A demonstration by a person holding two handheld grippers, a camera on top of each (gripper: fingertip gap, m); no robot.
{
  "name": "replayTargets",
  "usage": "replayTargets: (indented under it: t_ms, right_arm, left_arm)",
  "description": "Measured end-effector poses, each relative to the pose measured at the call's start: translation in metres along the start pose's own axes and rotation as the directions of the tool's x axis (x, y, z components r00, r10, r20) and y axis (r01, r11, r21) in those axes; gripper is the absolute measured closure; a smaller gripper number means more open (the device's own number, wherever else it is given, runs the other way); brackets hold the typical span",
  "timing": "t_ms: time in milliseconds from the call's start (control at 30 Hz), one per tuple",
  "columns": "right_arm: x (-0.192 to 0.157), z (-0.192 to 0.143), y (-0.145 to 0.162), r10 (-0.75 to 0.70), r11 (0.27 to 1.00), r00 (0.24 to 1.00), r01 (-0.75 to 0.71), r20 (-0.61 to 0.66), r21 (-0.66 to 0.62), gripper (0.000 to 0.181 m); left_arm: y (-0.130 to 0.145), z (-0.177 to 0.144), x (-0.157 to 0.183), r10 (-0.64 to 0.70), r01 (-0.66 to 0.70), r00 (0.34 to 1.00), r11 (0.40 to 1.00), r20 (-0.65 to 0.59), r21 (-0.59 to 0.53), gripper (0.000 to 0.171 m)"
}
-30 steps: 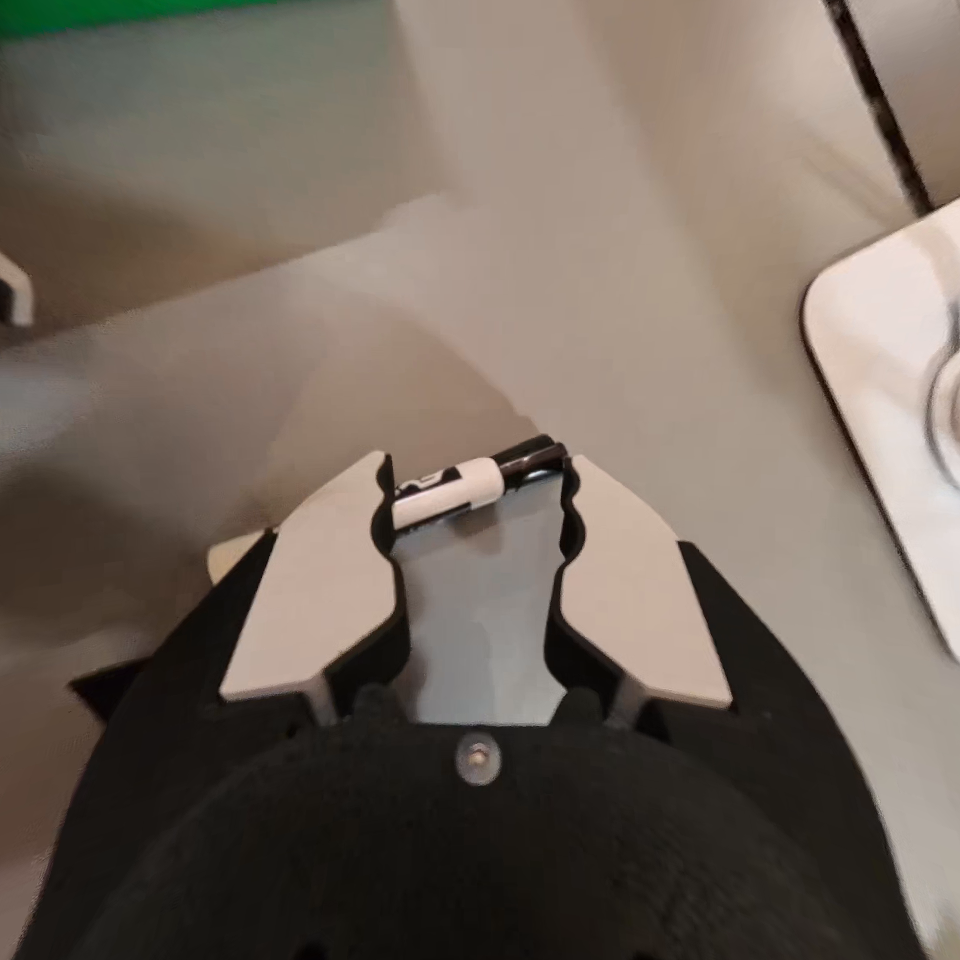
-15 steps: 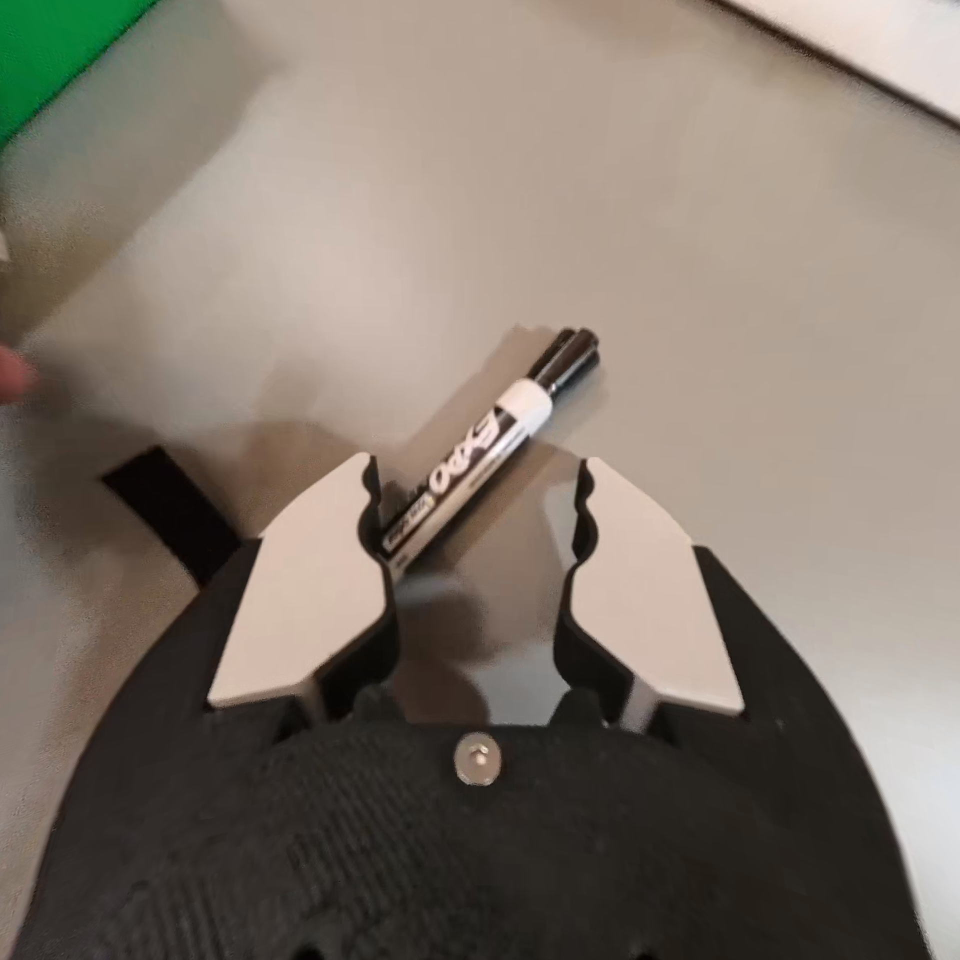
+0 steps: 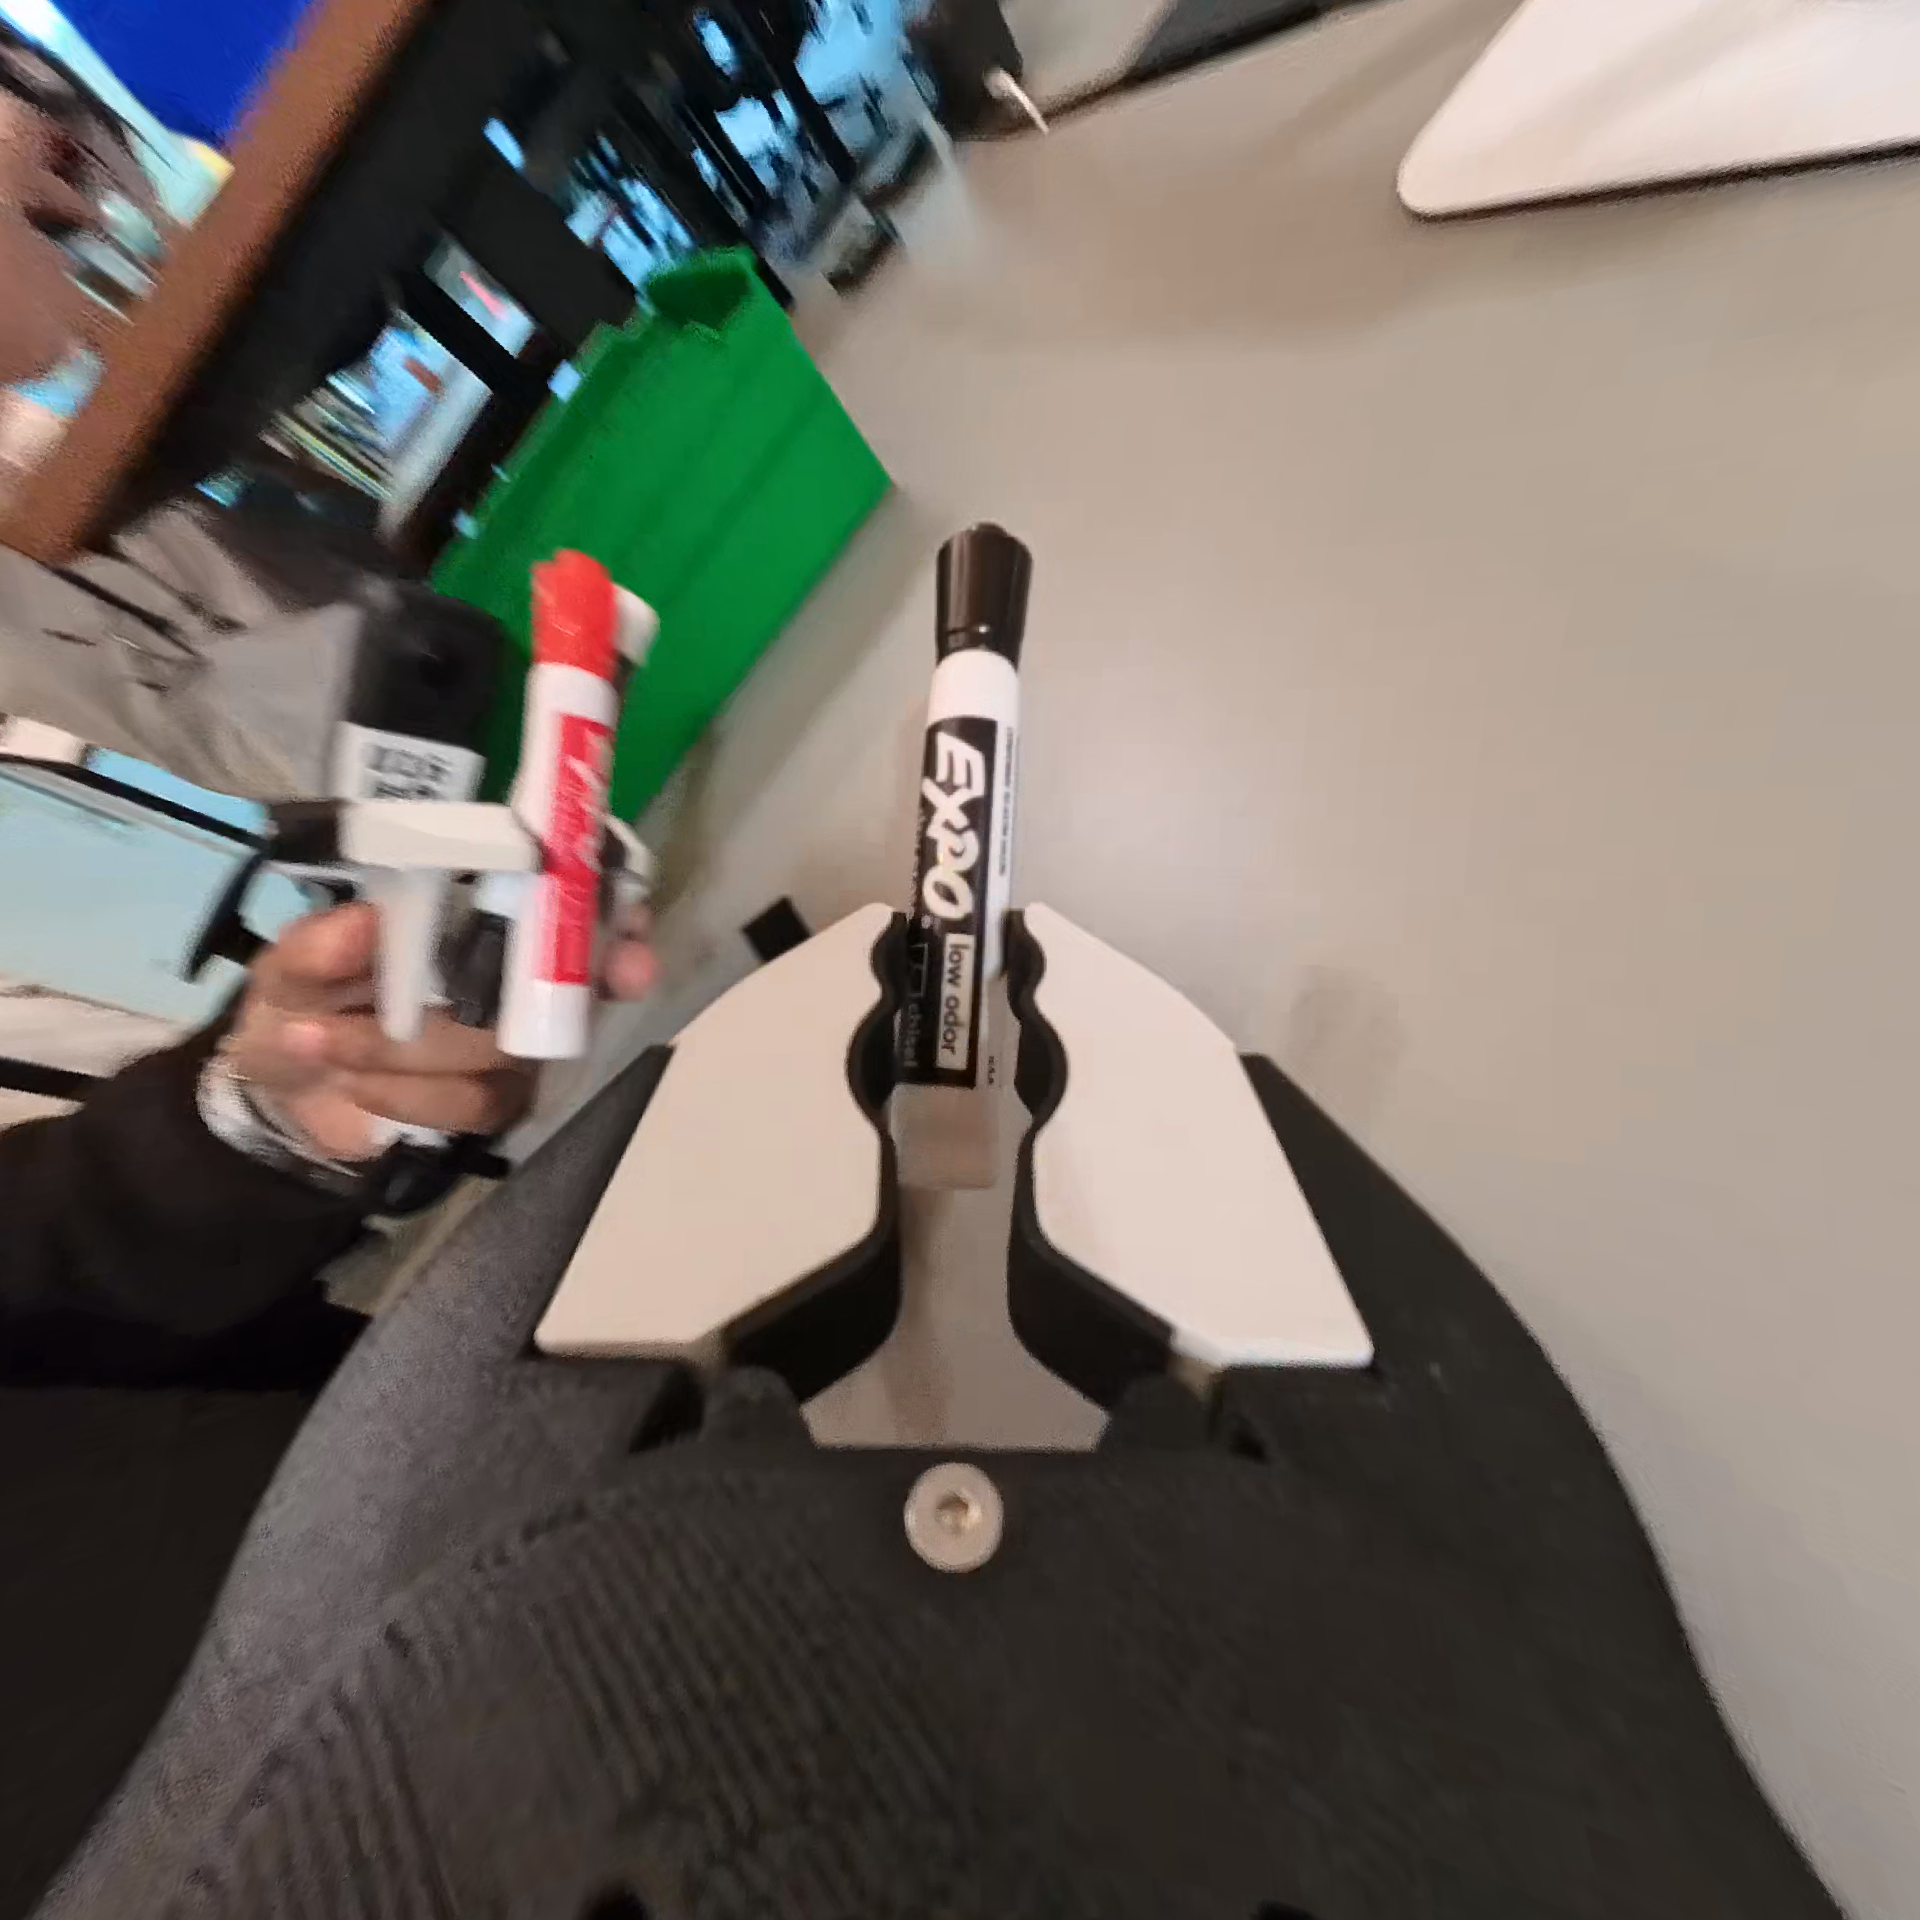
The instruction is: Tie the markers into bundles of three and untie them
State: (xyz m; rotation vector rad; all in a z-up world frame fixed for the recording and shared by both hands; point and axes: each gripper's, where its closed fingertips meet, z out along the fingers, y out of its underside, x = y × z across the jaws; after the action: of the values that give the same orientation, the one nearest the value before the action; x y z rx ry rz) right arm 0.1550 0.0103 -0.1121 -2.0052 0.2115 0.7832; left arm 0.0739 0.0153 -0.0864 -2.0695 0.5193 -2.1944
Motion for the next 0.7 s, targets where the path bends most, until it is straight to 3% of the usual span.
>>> replayTargets:
  t_ms: [167, 333, 467, 700]
  right_arm:
    - [-0.039, -0.031, -0.002, 0.089, 0.984, 0.982, -0.113, 0.168, 0.139, 0.163]
    - [-0.059, -0.031, 0.007, 0.189, 0.962, 0.927, -0.241, 0.322, 0.127, 0.163]
    - [-0.049, -0.027, 0.018, 0.158, 0.980, 0.950, -0.185, 0.269, 0.077, 0.163]
    - [-0.053, -0.029, 0.015, 0.207, 0.965, 0.924, -0.247, 0.322, 0.088, 0.163]
  left_arm:
    - [0.022, 0.022, -0.006, 0.058, -0.058, 0.997, 0.998, 0.045, -0.016, 0.152]
    - [0.027, 0.034, -0.007, 0.072, -0.072, 0.995, 0.997, 0.068, 0.001, 0.152]
    - [0.031, 0.046, -0.005, 0.066, -0.067, 0.997, 0.998, 0.045, 0.011, 0.152]
    - [0.045, 0.051, -0.001, 0.048, -0.049, 0.999, 0.998, -0.025, -0.038, 0.152]
